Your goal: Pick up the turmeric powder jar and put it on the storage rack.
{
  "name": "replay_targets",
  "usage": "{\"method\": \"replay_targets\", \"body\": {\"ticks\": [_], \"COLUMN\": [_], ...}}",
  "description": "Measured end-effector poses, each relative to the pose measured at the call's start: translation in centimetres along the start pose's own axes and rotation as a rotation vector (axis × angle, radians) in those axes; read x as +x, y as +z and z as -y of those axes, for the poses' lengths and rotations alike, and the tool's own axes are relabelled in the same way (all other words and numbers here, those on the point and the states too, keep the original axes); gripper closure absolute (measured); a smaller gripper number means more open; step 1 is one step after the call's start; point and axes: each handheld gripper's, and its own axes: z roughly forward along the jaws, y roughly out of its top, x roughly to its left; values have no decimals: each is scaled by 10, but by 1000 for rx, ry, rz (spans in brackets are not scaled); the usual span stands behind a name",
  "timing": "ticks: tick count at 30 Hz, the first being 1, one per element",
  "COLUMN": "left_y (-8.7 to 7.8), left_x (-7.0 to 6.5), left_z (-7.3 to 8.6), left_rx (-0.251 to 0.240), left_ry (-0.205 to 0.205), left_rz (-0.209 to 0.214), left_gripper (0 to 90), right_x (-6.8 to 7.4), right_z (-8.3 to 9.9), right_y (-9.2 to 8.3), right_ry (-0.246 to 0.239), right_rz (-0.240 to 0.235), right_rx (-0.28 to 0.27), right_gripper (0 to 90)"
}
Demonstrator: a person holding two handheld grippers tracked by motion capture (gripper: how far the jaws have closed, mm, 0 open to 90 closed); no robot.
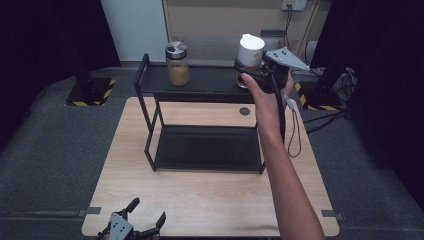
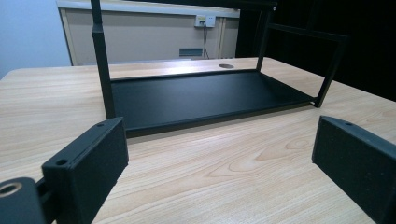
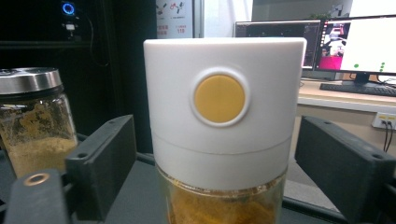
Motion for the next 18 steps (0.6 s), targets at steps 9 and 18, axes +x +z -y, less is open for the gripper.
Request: {"method": "replay_targets", "body": {"ticks": [9,18], "left_y": [-2,-5], "left_x": [0,0], "left_z": [0,0], "left_rx": [-3,-9], "left_ry": [-1,-2], "left_rz": [0,-1], "left_gripper": [21,21], "right_x": [7,12], "right_z": [-4,-5], "right_y": [-3,-11], "right_ry": [-6,-19], "right_rz": [31,34], "right_rx": [14,7], "right_gripper": [37,23]}}
